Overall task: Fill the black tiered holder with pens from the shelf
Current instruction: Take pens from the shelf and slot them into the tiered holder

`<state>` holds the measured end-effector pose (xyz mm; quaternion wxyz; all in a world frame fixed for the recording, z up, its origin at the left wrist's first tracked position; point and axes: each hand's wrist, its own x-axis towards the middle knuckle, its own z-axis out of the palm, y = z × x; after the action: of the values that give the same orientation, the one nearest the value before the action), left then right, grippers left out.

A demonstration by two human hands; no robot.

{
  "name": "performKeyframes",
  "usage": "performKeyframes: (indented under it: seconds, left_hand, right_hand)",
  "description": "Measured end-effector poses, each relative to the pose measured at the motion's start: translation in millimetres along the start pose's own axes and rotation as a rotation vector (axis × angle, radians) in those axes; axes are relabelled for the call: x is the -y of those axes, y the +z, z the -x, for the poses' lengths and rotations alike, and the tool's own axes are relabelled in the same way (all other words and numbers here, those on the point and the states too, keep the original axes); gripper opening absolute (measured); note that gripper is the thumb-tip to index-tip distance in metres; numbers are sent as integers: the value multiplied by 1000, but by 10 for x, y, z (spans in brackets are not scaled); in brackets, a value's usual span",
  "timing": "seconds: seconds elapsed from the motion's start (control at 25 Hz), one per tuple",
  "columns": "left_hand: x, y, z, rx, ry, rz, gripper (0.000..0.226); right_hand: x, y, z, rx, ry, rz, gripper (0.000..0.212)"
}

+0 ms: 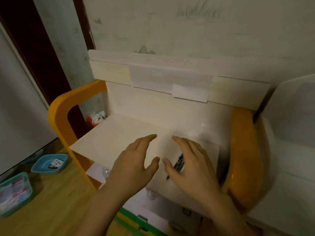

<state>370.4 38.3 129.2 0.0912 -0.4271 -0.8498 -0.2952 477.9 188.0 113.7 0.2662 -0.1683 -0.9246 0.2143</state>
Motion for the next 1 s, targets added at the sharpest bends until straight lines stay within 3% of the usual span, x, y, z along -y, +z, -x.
performKeyframes:
  seconds: [0.16,0.4,0.68,0.8,1.0]
  left_hand:
    - [265,306,-461,76,47,55,63]
    - [542,954,-930,349,128,178,60]
    - [501,1752,-1076,644,25,2,59]
    - [414,1978,-1061,700,26,-129,61]
    - [364,2162,-1094,744,43,-110,43]
  right_hand:
    - [-205,196,-286,-36,132,54,69]
    - [-432,402,-434,-121,387,151,66]
    - [-540,528,-303,-178,614,289,63]
    - [-531,549,-249,-165,688,337,63]
    - [-511,549,-208,-150,737,352,64]
